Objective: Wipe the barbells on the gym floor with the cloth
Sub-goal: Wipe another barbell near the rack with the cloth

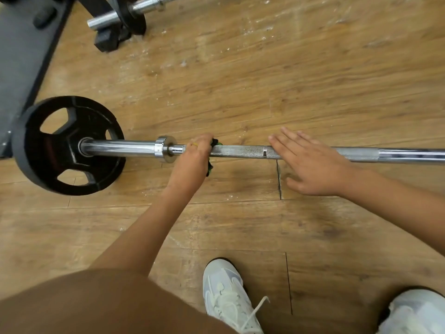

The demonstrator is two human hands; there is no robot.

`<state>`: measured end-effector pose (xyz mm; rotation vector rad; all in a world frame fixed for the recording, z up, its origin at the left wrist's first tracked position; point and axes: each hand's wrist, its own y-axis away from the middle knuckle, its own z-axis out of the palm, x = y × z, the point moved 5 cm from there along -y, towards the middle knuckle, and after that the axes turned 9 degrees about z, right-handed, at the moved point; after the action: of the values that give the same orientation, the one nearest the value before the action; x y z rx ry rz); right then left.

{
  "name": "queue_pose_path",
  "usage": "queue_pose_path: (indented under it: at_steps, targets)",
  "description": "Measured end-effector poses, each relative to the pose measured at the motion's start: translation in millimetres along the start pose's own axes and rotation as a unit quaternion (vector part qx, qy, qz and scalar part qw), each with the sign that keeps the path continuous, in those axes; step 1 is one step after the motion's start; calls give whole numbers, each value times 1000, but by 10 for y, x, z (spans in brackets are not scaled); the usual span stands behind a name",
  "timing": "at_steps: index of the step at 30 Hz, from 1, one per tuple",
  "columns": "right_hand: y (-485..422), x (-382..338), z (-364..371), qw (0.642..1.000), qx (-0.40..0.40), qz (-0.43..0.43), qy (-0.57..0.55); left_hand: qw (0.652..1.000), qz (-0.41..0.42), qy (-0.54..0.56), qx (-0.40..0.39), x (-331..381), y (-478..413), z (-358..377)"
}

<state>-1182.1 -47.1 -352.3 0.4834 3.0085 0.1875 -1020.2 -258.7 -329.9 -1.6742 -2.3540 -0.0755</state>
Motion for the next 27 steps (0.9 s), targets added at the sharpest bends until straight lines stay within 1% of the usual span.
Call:
queue_pose_path:
  at_steps: [2,3,6,8,10,11,14,15,16,18,21,24,26,27]
  targets:
    - [-42,27,-15,1000,2,2,1,999,-42,10,27,-2,-65,-27]
    - [-61,48,-23,1000,3,4,0,998,-43,10,33,60,-81,-8]
    - [-111,101,-52,1000,-12,3,-11,1000,18,-13,18,223,-67,147]
    - [-163,142,-65,1000,-20,4,-23,998,64,-24,6,206,-132,144]
    - [-224,185,-83,999,-19,5,-34,996,79,-35,-1,100,-252,105]
    - [-249,199,-87,999,-20,6,-36,997,68,-36,-1,26,-300,91]
    - [-305,255,-106,999,-13,13,-41,999,-21,-11,36,-148,-393,26]
    - [-326,269,-113,999,-12,16,-40,998,-35,-6,45,-129,-409,27]
    - [-350,280,-130,999,-12,18,-43,998,-30,-7,50,-77,-418,44]
    - [-397,308,-149,999,-24,22,-42,999,12,-18,48,59,-438,96]
    - [-456,363,-172,998,-52,25,-39,998,59,-20,20,137,-493,168]
    - [-499,398,-190,996,-75,27,-37,996,88,-29,-16,19,-569,118]
    - [-532,403,-206,996,-80,28,-34,995,90,-31,-34,-64,-637,53]
    - [-545,409,-213,996,-81,28,-32,996,77,-24,-33,-82,-673,33]
